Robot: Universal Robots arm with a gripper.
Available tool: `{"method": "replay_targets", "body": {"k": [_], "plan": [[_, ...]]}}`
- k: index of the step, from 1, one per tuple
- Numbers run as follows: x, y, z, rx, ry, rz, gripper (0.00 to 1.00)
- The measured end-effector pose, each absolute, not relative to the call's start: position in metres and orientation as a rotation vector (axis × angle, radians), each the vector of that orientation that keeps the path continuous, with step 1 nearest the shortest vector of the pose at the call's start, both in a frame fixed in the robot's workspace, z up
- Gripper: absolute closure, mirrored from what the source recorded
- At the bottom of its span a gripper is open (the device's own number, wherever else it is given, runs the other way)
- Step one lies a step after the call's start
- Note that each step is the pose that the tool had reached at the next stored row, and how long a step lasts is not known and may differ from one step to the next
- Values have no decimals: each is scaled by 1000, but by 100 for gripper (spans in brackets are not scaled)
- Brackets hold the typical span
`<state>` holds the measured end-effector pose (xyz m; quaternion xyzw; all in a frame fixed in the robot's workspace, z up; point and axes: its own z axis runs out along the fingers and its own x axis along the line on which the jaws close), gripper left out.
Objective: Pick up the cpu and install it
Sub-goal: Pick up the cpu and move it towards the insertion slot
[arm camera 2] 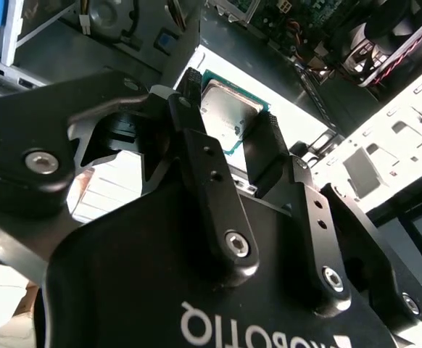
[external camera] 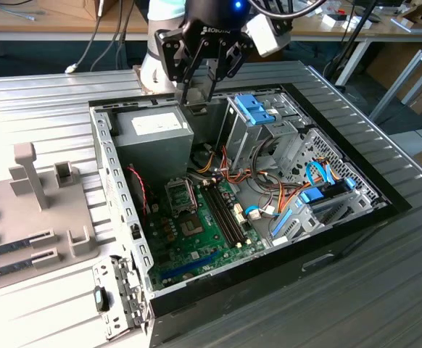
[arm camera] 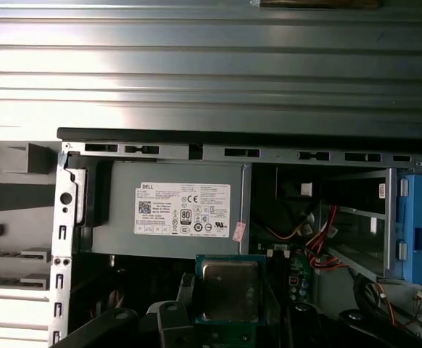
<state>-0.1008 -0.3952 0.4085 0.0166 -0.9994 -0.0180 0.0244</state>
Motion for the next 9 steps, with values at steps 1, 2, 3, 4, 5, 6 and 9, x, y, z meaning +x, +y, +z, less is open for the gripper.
{"method": "replay_targets", "body": {"k": [1, 2, 3, 4, 5, 6, 9], "plan": [[-100, -395, 408, 51, -3092, -56, 53], [-99, -395, 408, 51, -3092, -56, 53], [-99, -395, 408, 51, -3092, -56, 53], [-98, -395, 408, 51, -3092, -56, 53], [-97, -395, 408, 51, -3092, -56, 53], [-96, -395, 408, 51, -3092, -56, 53], [-94, -395, 408, 51, -3092, -56, 53]]}}
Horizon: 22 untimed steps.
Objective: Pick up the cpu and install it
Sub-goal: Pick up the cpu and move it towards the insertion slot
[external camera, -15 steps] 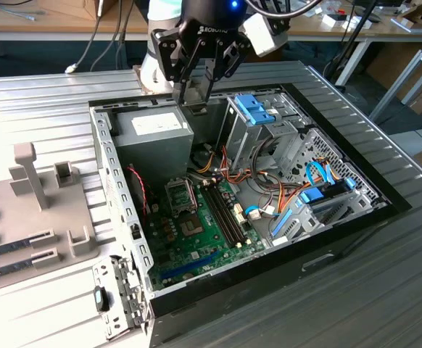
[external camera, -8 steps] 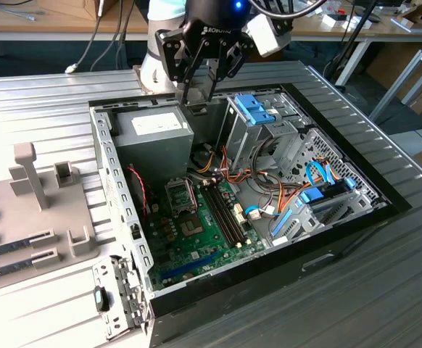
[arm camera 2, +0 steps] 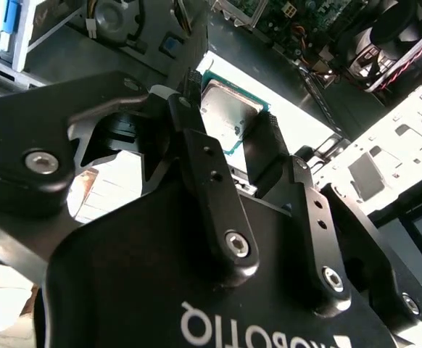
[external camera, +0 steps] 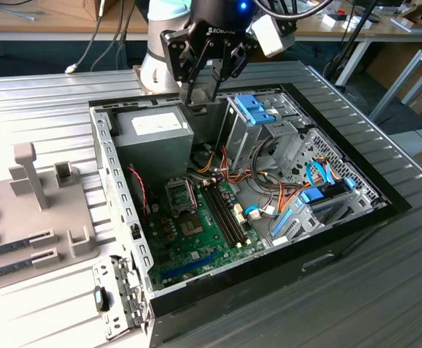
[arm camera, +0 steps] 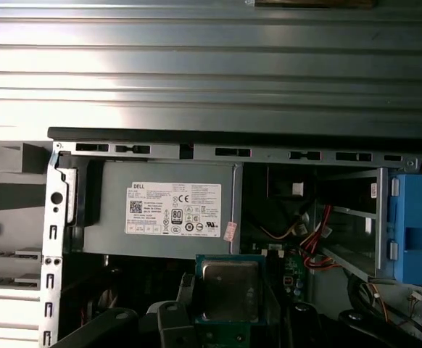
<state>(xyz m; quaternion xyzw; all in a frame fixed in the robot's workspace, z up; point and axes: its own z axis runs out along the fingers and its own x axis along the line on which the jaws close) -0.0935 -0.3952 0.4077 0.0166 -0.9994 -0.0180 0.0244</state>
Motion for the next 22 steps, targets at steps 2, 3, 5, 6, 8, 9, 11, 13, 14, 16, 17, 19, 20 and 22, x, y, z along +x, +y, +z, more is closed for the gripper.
{"method": "replay_targets", "body": {"k": [2, 3, 5, 6, 8, 9, 11, 13, 14, 16, 17, 19, 20, 22], "plan": [[-92, -395, 408, 51, -3092, -56, 53], [-91, -395, 407, 51, -3092, -56, 53], [-90, -395, 407, 51, -3092, -56, 53], [-89, -395, 407, 51, -3092, -56, 53], [-88, -395, 407, 51, -3092, -56, 53], [-87, -395, 407, 51, -3092, -56, 53], [-86, -395, 407, 51, -3092, -55, 53], [-84, -395, 407, 51, -3092, -56, 53], [-84, -395, 406, 51, -3092, -56, 53], [-82, -395, 406, 51, -3092, -56, 53], [-80, -395, 406, 51, -3092, -56, 53], [-79, -395, 406, 51, -3092, -56, 53], [-78, -395, 406, 51, -3092, -56, 53], [-76, -395, 406, 51, -3092, -56, 53]]}}
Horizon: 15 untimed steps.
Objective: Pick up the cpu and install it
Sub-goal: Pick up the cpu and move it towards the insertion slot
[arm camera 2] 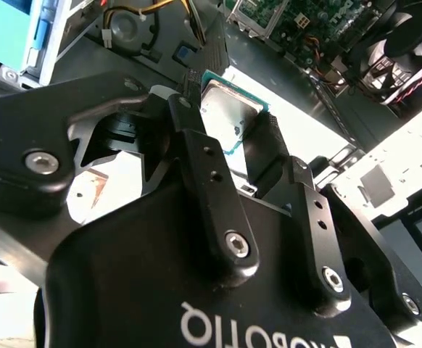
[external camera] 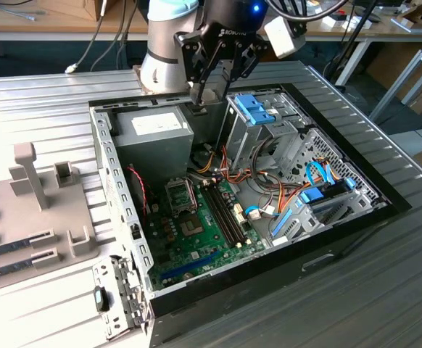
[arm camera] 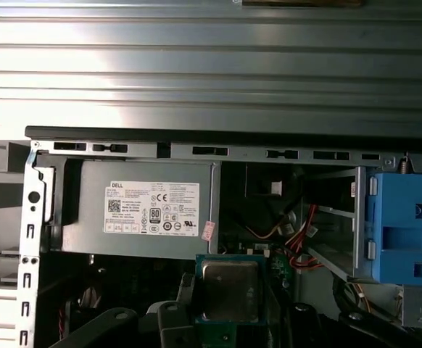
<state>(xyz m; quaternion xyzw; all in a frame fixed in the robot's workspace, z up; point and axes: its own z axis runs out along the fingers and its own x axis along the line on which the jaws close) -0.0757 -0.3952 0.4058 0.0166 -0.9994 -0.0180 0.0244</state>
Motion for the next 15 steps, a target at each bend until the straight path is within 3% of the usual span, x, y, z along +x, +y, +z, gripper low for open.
{"method": "replay_targets", "body": {"k": [15], "plan": [[-62, -395, 405, 51, -3092, -56, 53]]}}
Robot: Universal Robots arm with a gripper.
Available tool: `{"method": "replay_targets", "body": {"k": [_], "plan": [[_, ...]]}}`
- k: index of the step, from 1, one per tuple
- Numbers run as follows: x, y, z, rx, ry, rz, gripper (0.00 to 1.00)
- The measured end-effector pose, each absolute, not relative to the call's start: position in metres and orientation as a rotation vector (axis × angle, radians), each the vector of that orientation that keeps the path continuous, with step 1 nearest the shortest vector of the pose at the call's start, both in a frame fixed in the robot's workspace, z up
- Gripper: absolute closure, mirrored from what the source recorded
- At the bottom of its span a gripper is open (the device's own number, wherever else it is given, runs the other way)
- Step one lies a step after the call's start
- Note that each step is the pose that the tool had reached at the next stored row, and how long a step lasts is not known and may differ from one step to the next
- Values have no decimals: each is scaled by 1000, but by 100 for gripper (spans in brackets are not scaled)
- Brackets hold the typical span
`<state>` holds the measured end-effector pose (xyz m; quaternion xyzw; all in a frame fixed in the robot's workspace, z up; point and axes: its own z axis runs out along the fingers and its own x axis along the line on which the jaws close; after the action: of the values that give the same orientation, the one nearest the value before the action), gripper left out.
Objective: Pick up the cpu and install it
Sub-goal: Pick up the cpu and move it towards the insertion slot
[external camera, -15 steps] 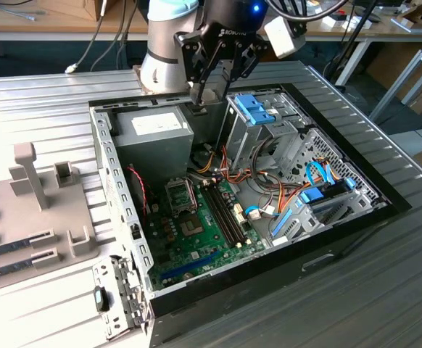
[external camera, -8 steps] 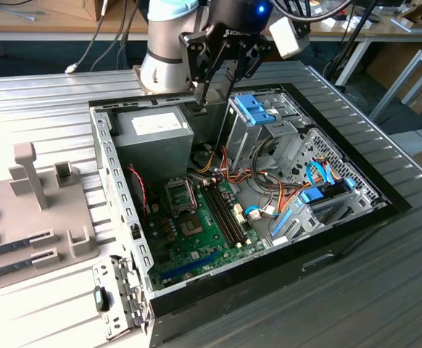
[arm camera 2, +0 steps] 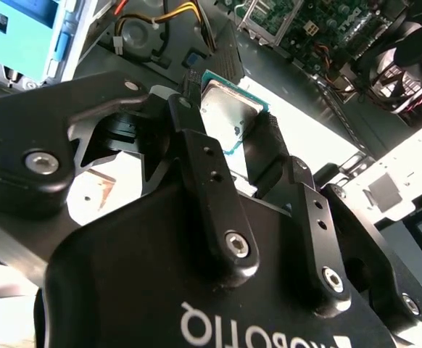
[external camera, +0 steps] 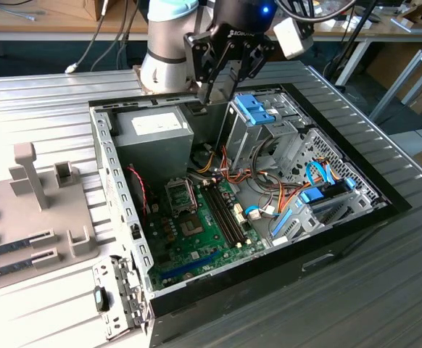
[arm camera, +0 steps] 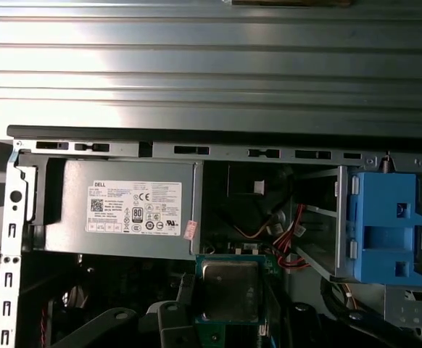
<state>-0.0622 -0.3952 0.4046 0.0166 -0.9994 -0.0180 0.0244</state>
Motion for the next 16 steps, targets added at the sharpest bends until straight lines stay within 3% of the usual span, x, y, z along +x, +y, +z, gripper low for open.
{"method": "replay_targets", "body": {"k": [16], "plan": [[-47, -395, 404, 51, -3092, -56, 53]]}}
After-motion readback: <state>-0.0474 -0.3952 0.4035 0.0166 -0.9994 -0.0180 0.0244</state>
